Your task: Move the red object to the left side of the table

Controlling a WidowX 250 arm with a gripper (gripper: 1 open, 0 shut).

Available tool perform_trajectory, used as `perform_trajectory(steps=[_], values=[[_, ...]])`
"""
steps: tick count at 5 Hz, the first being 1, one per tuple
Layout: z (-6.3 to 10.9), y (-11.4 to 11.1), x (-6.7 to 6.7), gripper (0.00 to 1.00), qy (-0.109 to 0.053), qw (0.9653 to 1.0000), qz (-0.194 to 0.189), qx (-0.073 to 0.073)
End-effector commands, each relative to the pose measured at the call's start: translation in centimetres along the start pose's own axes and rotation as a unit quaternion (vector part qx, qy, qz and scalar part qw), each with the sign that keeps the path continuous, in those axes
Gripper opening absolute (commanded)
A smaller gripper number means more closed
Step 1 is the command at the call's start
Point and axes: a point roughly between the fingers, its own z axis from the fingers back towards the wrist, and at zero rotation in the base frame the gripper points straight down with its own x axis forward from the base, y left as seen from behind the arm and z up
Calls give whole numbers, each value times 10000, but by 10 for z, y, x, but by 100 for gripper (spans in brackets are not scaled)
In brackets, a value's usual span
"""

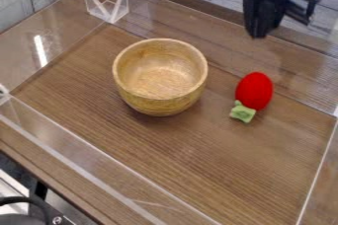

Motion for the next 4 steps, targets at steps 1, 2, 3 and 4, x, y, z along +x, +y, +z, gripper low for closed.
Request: perform_trajectory(steps=[1, 2, 3, 4], values=[[-8, -4, 4, 100, -72, 10000, 54, 9], [-31, -3, 1, 100, 39, 9999, 127, -8], [-53, 1, 0, 100, 193, 9995, 242, -35], [-67, 9, -2, 0, 275, 9989, 381, -31]])
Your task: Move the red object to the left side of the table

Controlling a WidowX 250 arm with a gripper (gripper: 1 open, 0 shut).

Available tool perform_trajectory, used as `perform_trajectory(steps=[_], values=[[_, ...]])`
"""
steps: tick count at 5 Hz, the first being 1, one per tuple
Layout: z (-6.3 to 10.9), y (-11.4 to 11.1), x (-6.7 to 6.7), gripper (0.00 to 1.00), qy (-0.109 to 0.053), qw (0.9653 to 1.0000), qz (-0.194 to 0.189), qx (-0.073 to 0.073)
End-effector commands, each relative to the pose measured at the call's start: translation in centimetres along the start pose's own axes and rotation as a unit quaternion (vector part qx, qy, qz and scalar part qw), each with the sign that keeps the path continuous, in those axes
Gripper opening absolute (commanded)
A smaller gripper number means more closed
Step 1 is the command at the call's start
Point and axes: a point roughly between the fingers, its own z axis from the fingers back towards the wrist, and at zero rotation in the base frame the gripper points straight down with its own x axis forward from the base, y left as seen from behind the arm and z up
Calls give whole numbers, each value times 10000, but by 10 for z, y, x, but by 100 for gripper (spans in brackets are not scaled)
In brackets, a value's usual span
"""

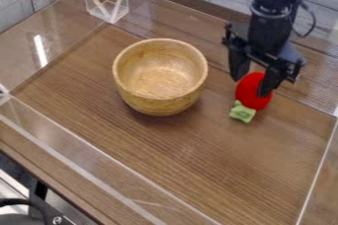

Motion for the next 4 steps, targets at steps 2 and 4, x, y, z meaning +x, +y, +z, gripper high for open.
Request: perform_trajectory(steps=[2, 4], values=[[44, 7, -8, 100, -631, 9965, 541, 57], [68, 13, -19, 100, -875, 9955, 356, 23]])
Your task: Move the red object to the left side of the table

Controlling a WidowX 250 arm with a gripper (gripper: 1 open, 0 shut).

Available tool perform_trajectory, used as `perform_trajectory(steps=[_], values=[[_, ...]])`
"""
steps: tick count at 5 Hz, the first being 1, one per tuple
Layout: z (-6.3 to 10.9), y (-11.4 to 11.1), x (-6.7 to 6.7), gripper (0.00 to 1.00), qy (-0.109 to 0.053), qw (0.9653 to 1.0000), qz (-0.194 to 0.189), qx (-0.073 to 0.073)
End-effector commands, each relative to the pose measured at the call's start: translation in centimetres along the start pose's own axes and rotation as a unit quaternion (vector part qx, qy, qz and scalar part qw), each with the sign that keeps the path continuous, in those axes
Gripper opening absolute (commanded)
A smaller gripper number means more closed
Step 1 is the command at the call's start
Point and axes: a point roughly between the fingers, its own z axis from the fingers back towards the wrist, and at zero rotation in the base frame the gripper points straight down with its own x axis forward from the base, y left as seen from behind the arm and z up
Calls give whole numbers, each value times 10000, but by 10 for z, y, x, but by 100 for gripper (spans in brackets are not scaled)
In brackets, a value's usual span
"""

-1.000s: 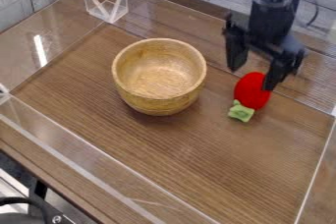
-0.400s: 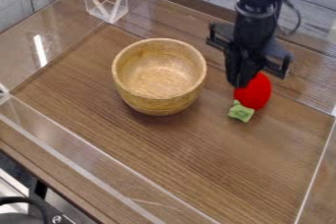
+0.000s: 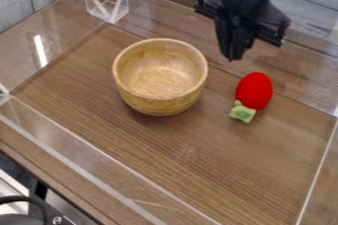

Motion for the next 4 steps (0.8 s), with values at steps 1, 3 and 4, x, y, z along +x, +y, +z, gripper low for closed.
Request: perform_trajectory(steps=[1, 3, 4], values=[[-11, -4, 4, 100, -101, 9998, -172, -47], [-48, -8, 7, 100, 11, 9992, -376, -114], [-56, 1, 4, 100, 49, 9992, -364, -132]])
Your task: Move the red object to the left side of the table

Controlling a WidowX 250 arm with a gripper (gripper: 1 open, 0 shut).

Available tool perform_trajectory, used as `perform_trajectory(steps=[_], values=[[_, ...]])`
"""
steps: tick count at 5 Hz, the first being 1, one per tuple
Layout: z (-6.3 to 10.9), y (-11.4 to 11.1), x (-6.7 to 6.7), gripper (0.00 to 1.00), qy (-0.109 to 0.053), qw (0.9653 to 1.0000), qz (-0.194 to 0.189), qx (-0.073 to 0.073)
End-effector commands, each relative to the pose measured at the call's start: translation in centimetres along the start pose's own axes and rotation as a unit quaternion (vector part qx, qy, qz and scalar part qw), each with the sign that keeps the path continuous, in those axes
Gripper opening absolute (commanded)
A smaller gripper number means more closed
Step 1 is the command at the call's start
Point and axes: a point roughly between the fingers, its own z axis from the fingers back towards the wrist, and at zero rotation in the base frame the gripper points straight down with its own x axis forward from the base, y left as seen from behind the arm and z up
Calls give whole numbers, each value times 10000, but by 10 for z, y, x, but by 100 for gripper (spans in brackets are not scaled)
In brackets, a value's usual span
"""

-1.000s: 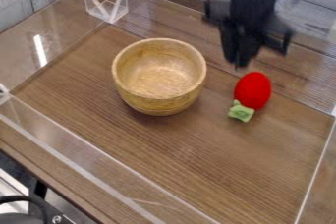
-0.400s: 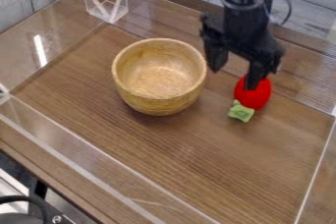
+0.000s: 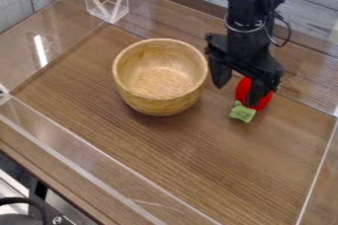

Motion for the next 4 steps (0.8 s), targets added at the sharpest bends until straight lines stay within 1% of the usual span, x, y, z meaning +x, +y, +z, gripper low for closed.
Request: perform_trajectory(steps=[1, 2, 3, 4], values=[[3, 13, 2, 100, -148, 9999, -8, 8], [-3, 20, -2, 100, -135, 9999, -49, -11], [-10, 29, -9, 100, -75, 9999, -74, -26], [-17, 26, -8, 100, -46, 9998, 210, 25]])
